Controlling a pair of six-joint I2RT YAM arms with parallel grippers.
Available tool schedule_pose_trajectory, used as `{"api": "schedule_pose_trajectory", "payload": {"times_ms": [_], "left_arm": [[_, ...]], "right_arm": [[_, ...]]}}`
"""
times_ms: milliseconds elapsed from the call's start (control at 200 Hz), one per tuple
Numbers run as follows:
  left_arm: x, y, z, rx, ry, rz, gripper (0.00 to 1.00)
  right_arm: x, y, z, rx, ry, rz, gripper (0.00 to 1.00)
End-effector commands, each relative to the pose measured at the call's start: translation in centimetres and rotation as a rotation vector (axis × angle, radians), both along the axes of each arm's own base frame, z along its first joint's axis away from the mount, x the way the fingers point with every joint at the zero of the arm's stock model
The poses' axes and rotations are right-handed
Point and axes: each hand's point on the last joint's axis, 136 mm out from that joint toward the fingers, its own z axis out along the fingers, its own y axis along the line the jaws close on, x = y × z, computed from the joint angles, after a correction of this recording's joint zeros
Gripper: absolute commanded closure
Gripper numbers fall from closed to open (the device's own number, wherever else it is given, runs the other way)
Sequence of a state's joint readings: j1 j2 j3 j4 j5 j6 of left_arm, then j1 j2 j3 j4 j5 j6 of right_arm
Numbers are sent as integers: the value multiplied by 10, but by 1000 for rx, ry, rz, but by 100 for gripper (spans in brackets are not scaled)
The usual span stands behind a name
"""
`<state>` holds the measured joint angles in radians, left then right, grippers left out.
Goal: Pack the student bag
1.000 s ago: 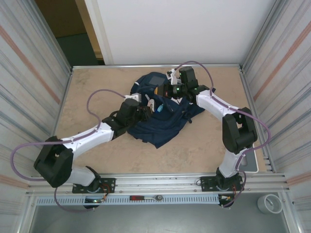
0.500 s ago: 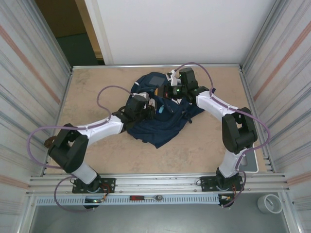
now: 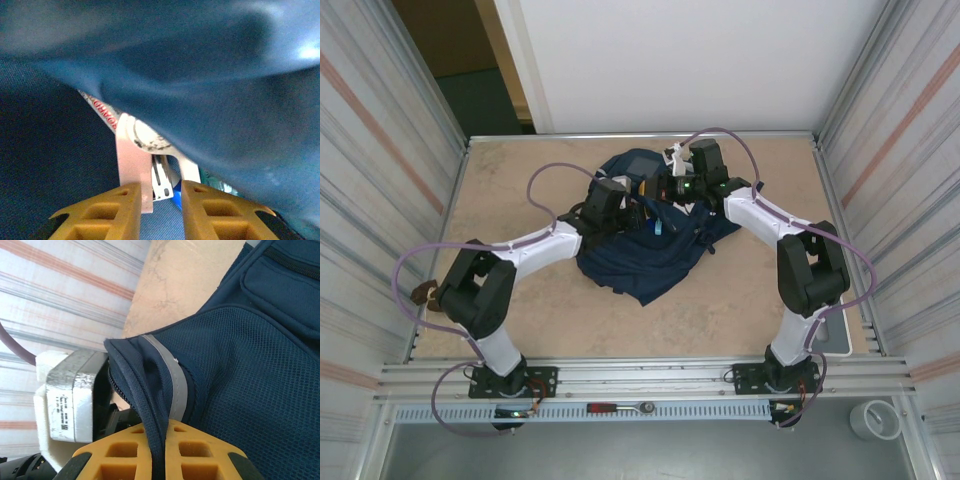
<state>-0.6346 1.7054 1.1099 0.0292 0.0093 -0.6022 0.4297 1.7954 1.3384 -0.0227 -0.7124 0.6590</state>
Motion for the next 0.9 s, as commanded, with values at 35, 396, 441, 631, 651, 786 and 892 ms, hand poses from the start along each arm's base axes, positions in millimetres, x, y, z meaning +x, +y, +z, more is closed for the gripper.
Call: {"api": "schedule_pose_trajectory", "payload": {"times_ms": [35,396,441,631,651,786,892], "left_arm": [[-1,4,18,-19,-40,-6,70],[-44,49,32,-6,-82,50,54],[-47,56,36,5,-100,62,51],[-55,85,53,47,-179,130,43],[-56,88,54,52,-184,138,42],[-59,109,65,65,-231,191,38],[-63,125,70,62,-257,228,36]], "right_arm": [[4,-3,22,51,-41,0,95],[5,0,18,66,-28,1,94],[5,0,19,66,-30,0,94],[2,3,20,59,-33,1,90],[0,4,19,58,-31,5,90],[-11,10,15,27,-32,20,86],[-17,10,11,-2,-33,17,85]]}}
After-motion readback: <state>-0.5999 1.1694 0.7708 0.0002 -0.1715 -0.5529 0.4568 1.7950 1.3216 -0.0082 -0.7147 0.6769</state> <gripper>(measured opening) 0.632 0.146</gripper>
